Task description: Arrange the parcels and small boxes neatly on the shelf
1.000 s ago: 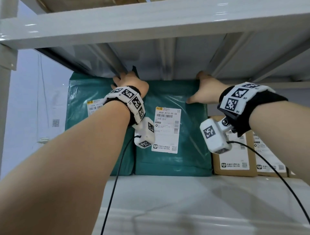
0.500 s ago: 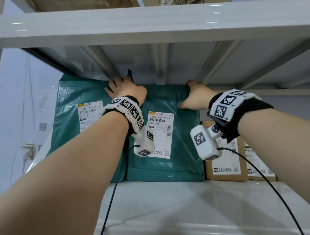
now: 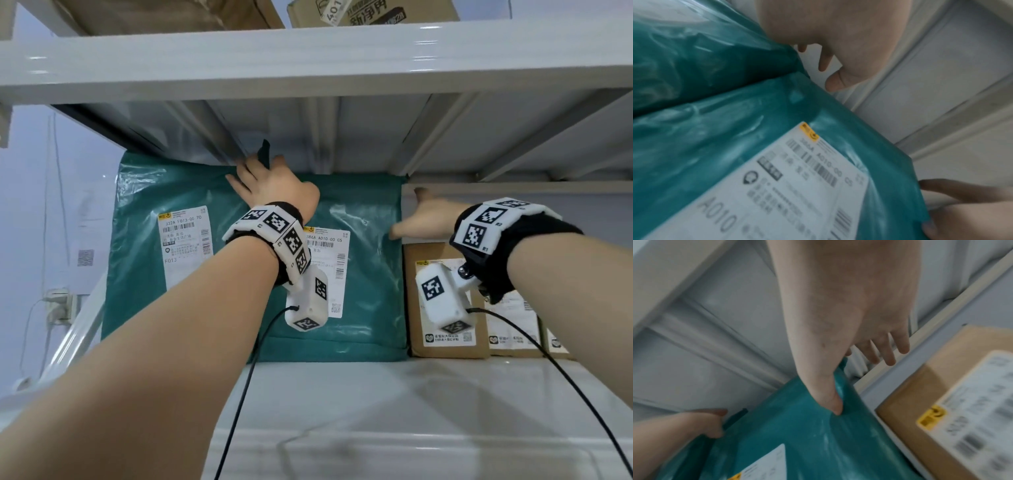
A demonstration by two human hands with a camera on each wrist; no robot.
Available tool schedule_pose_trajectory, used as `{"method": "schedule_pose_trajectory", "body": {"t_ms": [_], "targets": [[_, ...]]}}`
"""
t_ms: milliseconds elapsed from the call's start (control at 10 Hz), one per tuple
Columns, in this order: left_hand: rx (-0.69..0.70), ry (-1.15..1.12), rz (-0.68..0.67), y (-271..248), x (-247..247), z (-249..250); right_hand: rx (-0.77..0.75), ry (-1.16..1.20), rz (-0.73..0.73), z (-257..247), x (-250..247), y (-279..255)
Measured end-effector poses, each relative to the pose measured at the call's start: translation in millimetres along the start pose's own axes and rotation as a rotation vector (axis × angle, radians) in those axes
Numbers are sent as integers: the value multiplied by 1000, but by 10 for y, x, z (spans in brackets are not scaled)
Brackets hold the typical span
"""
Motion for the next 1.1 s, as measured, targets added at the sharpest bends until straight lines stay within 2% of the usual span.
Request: {"method": "schedule_pose_trajectory", "body": {"t_ms": [100, 200, 300, 400, 600, 700, 900, 1000, 1100], "targets": [[104, 11, -39, -108, 21, 167, 72, -93, -116, 153, 54, -59], [150, 0, -73, -208, 39, 323, 68, -228, -205, 274, 140, -39], [144, -32, -93, -266, 63, 414, -23, -355, -192, 305, 187, -51], [143, -39, -109, -292, 112, 432, -43, -409, -173, 266, 202, -117], [146, -72, -148, -367, 231, 366, -12, -237, -85, 240, 138, -191], [195, -155, -170, -420, 221, 356, -20, -200, -65, 180, 72, -264], [286, -234, -169, -617, 52, 412, -67, -207, -93, 59, 22, -517], [303, -174, -167, -695, -74, 524, -63, -213, -109, 34, -42, -612], [250, -57, -301, -778, -142, 645, -86, -229, -94, -4, -168, -831]]}}
Point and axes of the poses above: each hand's wrist, its own y-axis towards the middle knuckle, its own x-axis out of the palm, z = x × y, the point moved 3 cm from there along y, towards the middle knuckle, and after that the axes turned 8 degrees about y, right-handed, at the moved point
